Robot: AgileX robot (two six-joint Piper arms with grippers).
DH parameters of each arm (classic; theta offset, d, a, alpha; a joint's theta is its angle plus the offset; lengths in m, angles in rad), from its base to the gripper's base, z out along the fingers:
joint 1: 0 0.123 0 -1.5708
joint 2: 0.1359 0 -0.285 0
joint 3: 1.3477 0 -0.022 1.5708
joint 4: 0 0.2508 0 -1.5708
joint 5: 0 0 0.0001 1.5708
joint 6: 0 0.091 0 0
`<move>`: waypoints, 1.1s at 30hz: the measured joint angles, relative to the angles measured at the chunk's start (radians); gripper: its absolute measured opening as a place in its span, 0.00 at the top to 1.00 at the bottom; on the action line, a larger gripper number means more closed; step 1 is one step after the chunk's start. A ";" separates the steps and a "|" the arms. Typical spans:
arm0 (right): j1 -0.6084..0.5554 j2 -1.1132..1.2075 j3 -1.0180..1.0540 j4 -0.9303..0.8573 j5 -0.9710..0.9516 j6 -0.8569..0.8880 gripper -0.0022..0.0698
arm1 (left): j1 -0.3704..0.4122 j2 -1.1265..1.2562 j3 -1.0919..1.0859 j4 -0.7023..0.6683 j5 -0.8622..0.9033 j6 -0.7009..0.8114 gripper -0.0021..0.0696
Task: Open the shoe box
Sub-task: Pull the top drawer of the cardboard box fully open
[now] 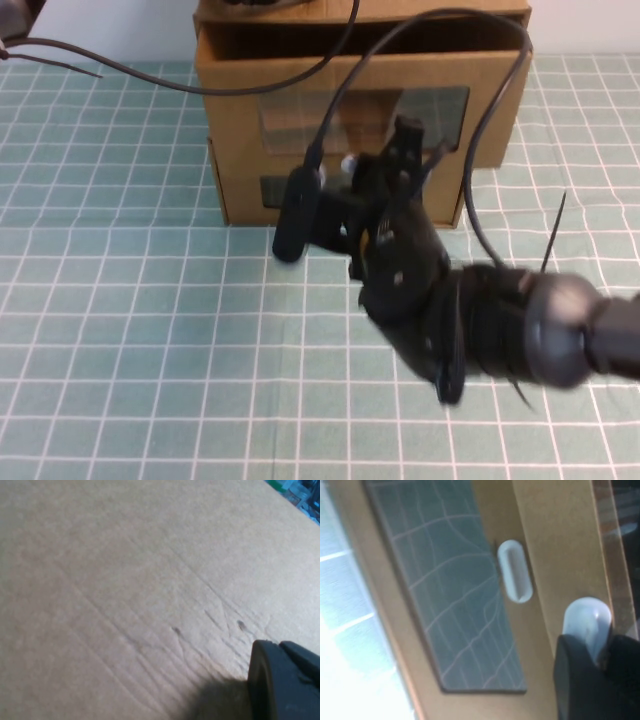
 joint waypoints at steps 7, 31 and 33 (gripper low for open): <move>0.132 -0.030 0.096 0.051 0.127 0.049 0.84 | 0.000 0.000 0.000 0.000 0.005 -0.004 0.98; 0.364 -0.093 0.193 0.292 0.254 0.076 0.84 | 0.000 0.000 0.000 0.000 0.005 -0.004 0.98; 0.364 -0.093 0.195 0.292 0.254 0.080 0.84 | 0.000 0.000 0.000 0.000 0.005 -0.004 0.98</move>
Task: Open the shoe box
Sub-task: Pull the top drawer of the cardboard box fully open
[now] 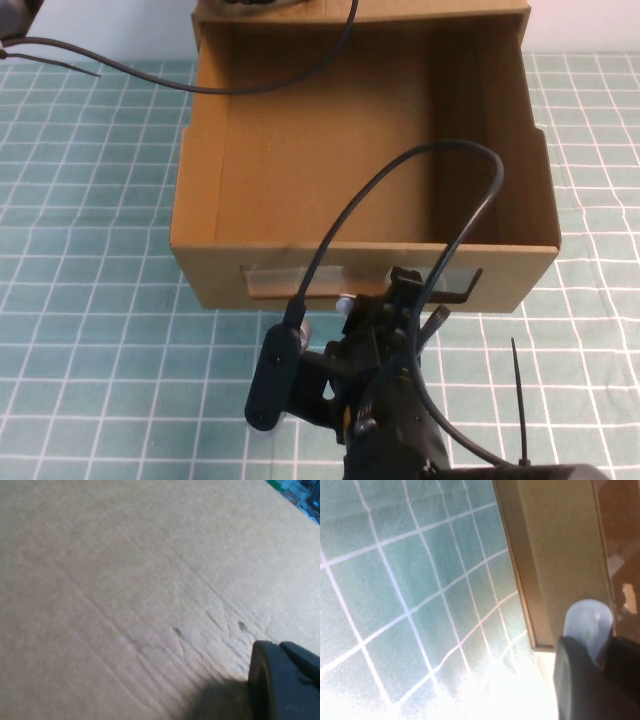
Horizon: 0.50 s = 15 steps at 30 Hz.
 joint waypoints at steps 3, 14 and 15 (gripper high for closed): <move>0.000 0.000 0.003 -0.020 0.000 0.036 0.84 | 0.000 0.000 0.000 0.000 -0.002 0.000 0.98; 0.008 0.000 0.016 -0.139 -0.052 0.220 0.52 | 0.000 0.000 -0.006 -0.002 -0.004 0.006 0.98; 0.008 0.000 0.016 -0.140 -0.058 0.223 0.47 | 0.000 0.000 -0.016 -0.002 0.001 0.006 0.98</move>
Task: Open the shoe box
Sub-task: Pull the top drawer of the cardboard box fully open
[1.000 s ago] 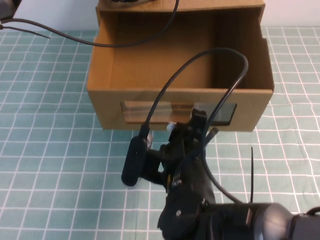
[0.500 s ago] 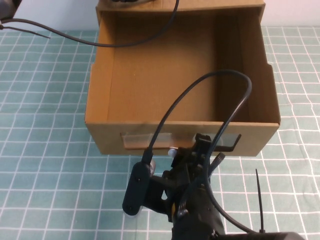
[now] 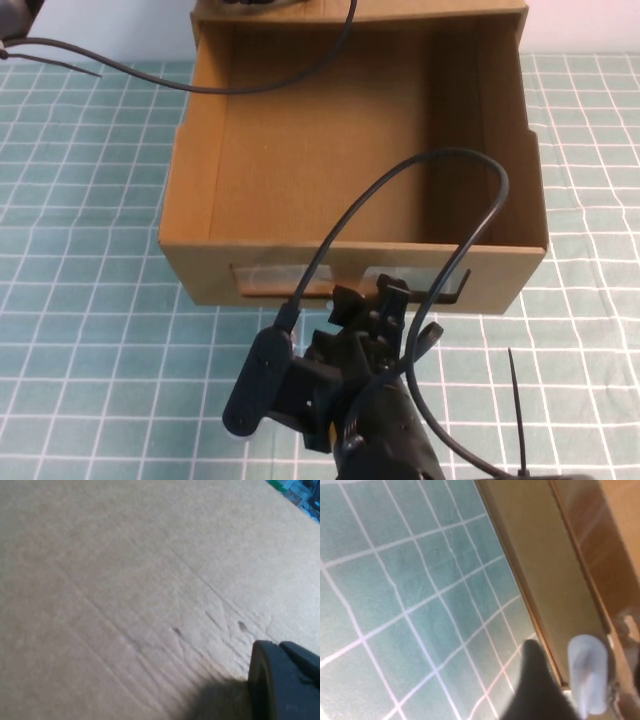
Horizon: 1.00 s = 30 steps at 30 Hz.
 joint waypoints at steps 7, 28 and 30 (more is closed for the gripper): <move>0.044 -0.015 0.000 -0.014 -0.004 0.000 0.28 | 0.000 0.003 -0.089 0.073 0.049 -0.044 0.98; 0.291 -0.575 -0.075 -0.002 -0.159 0.000 0.46 | 0.000 -0.420 -0.114 0.308 0.135 -0.162 0.98; 0.295 -0.635 -0.108 0.018 -0.147 0.000 0.60 | 0.000 -0.471 -0.114 0.340 0.139 -0.180 0.98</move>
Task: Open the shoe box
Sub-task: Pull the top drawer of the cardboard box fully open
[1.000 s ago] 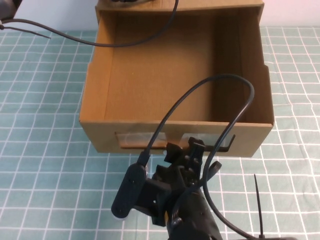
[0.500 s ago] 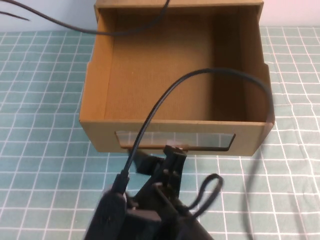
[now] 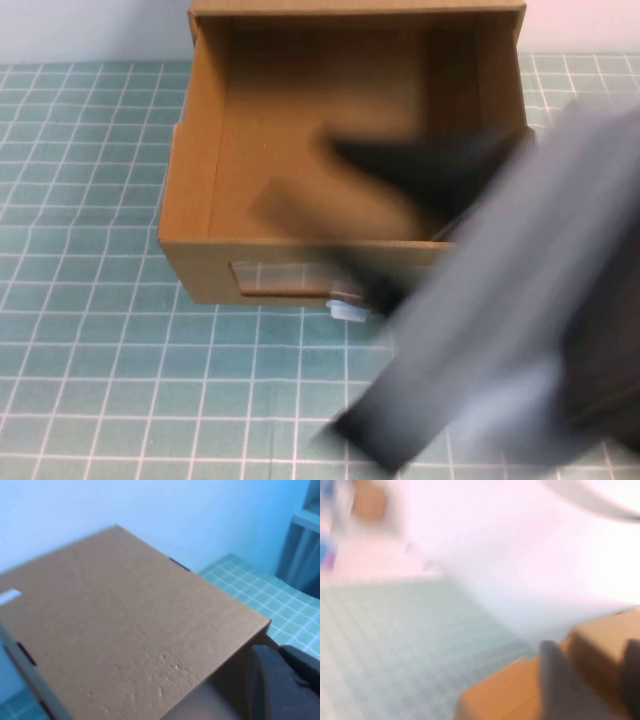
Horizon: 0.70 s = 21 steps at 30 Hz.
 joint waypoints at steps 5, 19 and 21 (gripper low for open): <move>0.002 -0.148 -0.074 0.026 0.122 -0.105 0.93 | 0.000 -0.155 0.035 0.096 0.005 -0.027 0.98; 0.002 -0.449 -0.108 0.470 0.450 -0.981 0.99 | 0.000 -0.679 0.598 0.372 0.008 -0.065 0.98; 0.002 -0.495 -0.108 0.567 0.457 -0.995 0.99 | 0.000 -0.761 0.725 0.372 0.011 -0.069 0.98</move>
